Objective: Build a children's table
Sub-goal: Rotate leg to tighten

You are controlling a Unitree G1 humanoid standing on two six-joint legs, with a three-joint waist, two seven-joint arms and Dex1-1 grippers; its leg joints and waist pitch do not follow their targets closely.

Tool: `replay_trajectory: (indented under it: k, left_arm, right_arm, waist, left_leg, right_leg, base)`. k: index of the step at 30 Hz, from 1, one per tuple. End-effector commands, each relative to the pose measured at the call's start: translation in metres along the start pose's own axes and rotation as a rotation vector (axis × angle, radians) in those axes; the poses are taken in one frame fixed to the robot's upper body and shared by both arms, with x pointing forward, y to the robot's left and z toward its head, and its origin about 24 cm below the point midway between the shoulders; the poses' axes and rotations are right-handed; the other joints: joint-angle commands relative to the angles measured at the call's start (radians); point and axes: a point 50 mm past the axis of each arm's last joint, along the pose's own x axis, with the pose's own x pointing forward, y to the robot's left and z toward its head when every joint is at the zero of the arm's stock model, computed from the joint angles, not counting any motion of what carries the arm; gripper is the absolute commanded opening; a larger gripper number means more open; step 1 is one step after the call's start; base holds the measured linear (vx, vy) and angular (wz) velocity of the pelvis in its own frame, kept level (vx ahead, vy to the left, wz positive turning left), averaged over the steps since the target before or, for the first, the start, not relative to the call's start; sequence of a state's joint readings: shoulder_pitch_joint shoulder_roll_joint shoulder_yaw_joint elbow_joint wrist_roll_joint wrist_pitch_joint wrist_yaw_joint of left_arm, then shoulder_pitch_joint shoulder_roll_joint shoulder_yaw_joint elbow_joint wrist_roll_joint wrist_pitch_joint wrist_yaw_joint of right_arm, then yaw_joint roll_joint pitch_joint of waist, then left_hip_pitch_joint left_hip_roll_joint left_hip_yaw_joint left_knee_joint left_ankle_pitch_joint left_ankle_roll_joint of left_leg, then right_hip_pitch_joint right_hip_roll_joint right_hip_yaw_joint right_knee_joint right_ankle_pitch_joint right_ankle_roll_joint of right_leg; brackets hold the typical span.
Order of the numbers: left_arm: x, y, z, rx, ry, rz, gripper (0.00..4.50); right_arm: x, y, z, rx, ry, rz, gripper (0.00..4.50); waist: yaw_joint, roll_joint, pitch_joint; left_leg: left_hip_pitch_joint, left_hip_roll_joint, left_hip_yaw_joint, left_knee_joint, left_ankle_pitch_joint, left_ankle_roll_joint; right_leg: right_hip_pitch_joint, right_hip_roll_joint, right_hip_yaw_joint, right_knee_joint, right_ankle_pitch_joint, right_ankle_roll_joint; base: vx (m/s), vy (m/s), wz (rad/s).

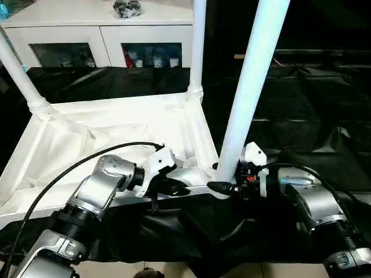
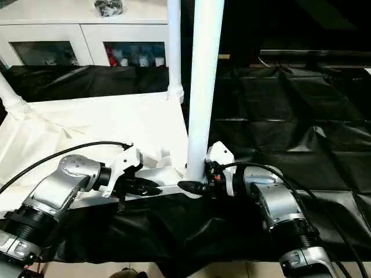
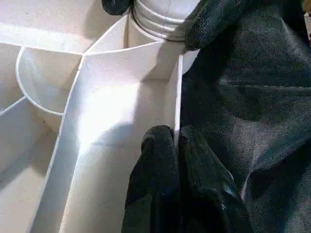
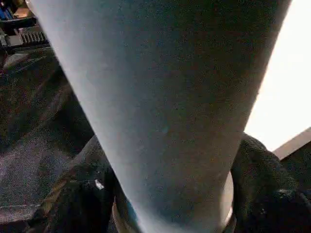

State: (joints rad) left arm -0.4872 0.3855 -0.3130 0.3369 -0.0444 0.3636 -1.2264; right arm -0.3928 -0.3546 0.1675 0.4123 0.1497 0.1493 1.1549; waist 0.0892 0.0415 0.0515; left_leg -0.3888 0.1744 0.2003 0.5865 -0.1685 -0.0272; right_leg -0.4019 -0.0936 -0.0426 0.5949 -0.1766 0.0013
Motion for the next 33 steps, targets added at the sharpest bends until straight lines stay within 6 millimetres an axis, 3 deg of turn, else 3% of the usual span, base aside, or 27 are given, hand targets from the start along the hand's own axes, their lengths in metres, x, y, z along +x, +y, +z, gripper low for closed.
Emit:
replay_trajectory:
  k: [1,3,6,7,8,9,12,13,17,20,21,25,26,28,31,33]
  left_arm:
    - [0.002,0.004,0.02,0.049,-0.083,0.056,0.0]
    - [0.006,0.006,0.022,0.021,-0.099,0.1,0.0]
    - [0.012,0.011,0.026,-0.013,-0.111,0.184,0.0]
    - [0.013,0.012,0.028,-0.02,-0.116,0.198,0.0]
    - [0.018,0.015,0.031,-0.043,-0.128,0.244,0.0]
    - [0.022,0.018,0.033,-0.058,-0.133,0.275,0.0]
    - [0.035,0.021,0.043,-0.094,-0.158,0.346,0.0]
    - [0.037,0.021,0.045,-0.099,-0.164,0.352,0.0]
    - [0.046,0.017,0.055,-0.088,-0.184,0.355,0.0]
    - [0.047,0.013,0.057,-0.062,-0.189,0.323,0.0]
    - [0.047,0.012,0.057,-0.059,-0.188,0.316,0.0]
    - [0.039,0.011,0.05,-0.024,-0.175,0.268,0.0]
    - [0.036,0.009,0.048,-0.004,-0.169,0.233,0.0]
    - [0.033,0.008,0.046,0.006,-0.167,0.207,0.0]
    - [0.025,0.005,0.041,0.041,-0.145,0.148,0.0]
    - [0.018,0.003,0.036,0.062,-0.121,0.096,0.0]
  right_arm:
    - [0.025,0.021,-0.009,0.03,0.007,0.114,2.7]
    - [0.03,0.017,-0.011,0.073,-0.014,0.021,2.68]
    - [0.04,0.004,-0.015,0.162,-0.02,-0.185,2.67]
    - [0.042,0.002,-0.016,0.175,-0.021,-0.215,2.67]
    - [0.048,-0.002,-0.017,0.209,-0.02,-0.289,2.67]
    - [0.053,-0.003,-0.018,0.224,-0.019,-0.323,2.67]
    - [0.071,-0.003,-0.017,0.269,-0.009,-0.427,2.67]
    - [0.074,-0.003,-0.016,0.279,-0.009,-0.445,2.67]
    - [0.087,-0.004,-0.015,0.3,0.01,-0.525,2.67]
    - [0.091,-0.003,-0.011,0.265,-0.004,-0.513,2.67]
    - [0.091,-0.003,-0.01,0.274,-0.019,-0.507,3.22]
    - [0.083,-0.007,-0.004,0.273,-0.083,-0.466,3.58]
    - [0.077,-0.007,0.0,0.215,-0.102,-0.42,3.81]
    - [0.073,-0.006,0.002,0.173,-0.114,-0.381,3.81]
    - [0.059,-0.002,0.005,0.113,-0.145,-0.254,3.81]
    - [0.047,0.003,0.004,0.079,-0.132,-0.149,3.81]
  waist:
    - [-0.003,-0.01,-0.064]
    - [-0.006,-0.015,-0.062]
    - [-0.014,-0.012,-0.058]
    - [-0.023,-0.012,-0.057]
    - [-0.024,-0.006,-0.057]
    - [-0.035,-0.008,-0.058]
    - [-0.038,-0.009,-0.055]
    - [-0.041,-0.014,-0.055]
    - [-0.044,-0.012,-0.056]
    - [-0.048,-0.016,-0.057]
    - [-0.048,-0.016,-0.057]
    - [-0.05,-0.012,-0.057]
    - [-0.051,-0.01,-0.059]
    - [-0.05,-0.013,-0.061]
    - [-0.049,-0.013,-0.064]
    - [-0.042,-0.01,-0.066]
  left_leg:
    - [0.026,0.055,-0.025,-0.075,-0.275,0.028]
    - [0.026,0.055,-0.026,-0.077,-0.284,0.023]
    - [0.03,0.053,-0.027,-0.081,-0.32,-0.002]
    - [0.024,0.05,-0.031,-0.084,-0.331,-0.014]
    - [0.027,0.05,-0.034,-0.084,-0.342,-0.024]
    - [0.033,0.048,-0.032,-0.083,-0.371,-0.036]
    - [0.034,0.046,-0.032,-0.082,-0.385,-0.034]
    - [0.034,0.044,-0.034,-0.082,-0.397,-0.033]
    - [0.031,0.045,-0.036,-0.084,-0.396,-0.028]
    - [0.03,0.045,-0.034,-0.084,-0.399,-0.022]
    - [0.03,0.045,-0.035,-0.084,-0.399,-0.02]
    - [0.028,0.045,-0.035,-0.086,-0.403,-0.013]
    - [0.023,0.046,-0.037,-0.087,-0.392,-0.01]
    - [0.022,0.048,-0.035,-0.086,-0.382,-0.005]
    - [0.019,0.049,-0.031,-0.082,-0.322,0.019]
    - [0.024,0.051,-0.027,-0.076,-0.288,0.044]
  right_leg:
    - [0.035,-0.053,0.033,-0.069,-0.257,-0.228]
    - [0.034,-0.053,0.033,-0.07,-0.279,-0.222]
    - [0.027,-0.055,0.035,-0.079,-0.351,-0.206]
    - [0.032,-0.054,0.031,-0.079,-0.379,-0.195]
    - [0.031,-0.055,0.03,-0.079,-0.392,-0.189]
    - [0.024,-0.052,0.031,-0.085,-0.402,-0.184]
    - [0.021,-0.053,0.032,-0.09,-0.427,-0.173]
    - [0.022,-0.053,0.03,-0.094,-0.451,-0.164]
    - [0.021,-0.054,0.03,-0.097,-0.467,-0.147]
    - [0.02,-0.052,0.031,-0.097,-0.446,-0.147]
    - [0.021,-0.052,0.031,-0.096,-0.442,-0.147]
    - [0.021,-0.052,0.031,-0.096,-0.435,-0.151]
    - [0.026,-0.054,0.031,-0.092,-0.411,-0.155]
    - [0.028,-0.053,0.032,-0.09,-0.382,-0.159]
    - [0.033,-0.051,0.033,-0.078,-0.274,-0.198]
    - [0.036,-0.048,0.033,-0.073,-0.206,-0.221]
  base:
    - [0.0,0.0,0.0]
    - [0.0,0.0,0.0]
    - [0.0,0.0,0.0]
    - [0.0,0.0,0.0]
    - [0.0,0.0,0.0]
    - [0.0,0.0,0.0]
    - [0.0,0.0,0.0]
    - [0.0,0.0,0.0]
    - [0.0,0.0,0.0]
    - [0.0,0.0,0.0]
    - [0.0,0.0,0.0]
    - [0.0,0.0,0.0]
    - [0.0,0.0,0.0]
    - [0.0,0.0,0.0]
    - [0.0,0.0,0.0]
    - [0.0,0.0,0.0]
